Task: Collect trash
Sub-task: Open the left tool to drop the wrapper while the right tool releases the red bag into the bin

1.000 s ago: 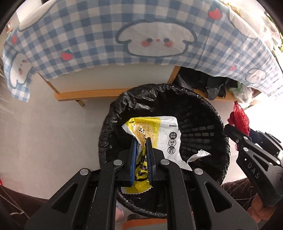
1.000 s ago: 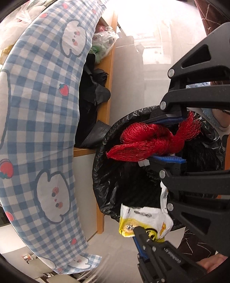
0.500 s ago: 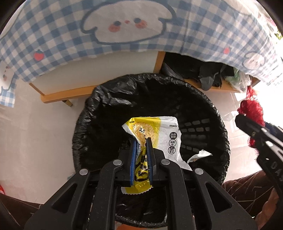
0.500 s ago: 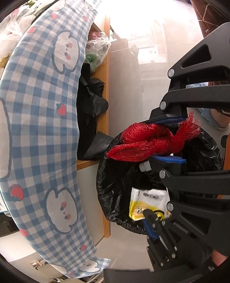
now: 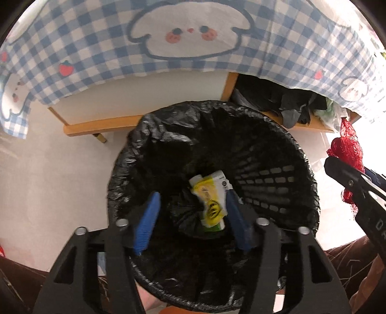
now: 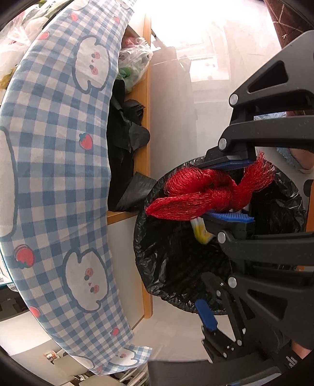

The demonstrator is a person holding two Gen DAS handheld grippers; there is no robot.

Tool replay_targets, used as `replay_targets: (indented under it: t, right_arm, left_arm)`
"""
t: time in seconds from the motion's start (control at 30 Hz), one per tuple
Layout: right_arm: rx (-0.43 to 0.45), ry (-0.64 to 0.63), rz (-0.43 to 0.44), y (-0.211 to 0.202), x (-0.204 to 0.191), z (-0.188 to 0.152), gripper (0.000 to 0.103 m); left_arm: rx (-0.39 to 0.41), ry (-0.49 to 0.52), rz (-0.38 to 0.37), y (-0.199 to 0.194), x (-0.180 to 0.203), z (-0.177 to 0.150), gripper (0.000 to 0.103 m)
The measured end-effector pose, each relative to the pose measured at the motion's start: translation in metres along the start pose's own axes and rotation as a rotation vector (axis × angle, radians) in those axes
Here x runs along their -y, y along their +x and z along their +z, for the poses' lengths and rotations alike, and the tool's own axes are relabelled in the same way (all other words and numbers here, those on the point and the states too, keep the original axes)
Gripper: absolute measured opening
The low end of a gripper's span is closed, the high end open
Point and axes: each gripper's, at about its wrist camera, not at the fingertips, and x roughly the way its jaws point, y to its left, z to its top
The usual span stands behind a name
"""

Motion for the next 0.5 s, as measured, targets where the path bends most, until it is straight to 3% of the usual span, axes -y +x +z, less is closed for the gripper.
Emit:
replay_targets:
  t: [0.13,0.5]
  right_arm:
    - [-0.014,0.0,0.009,0.009,-0.004,0.001,0.027]
    - [-0.054,-0.05,0.017,0.034,-0.025,-0.003,0.027]
  left_arm:
    - [0.002,-0.055,0.018,-0.004,-0.019,-0.001,0.078]
    - [0.051,-0.083,0.054,-0.02,-0.042,0.0,0.097]
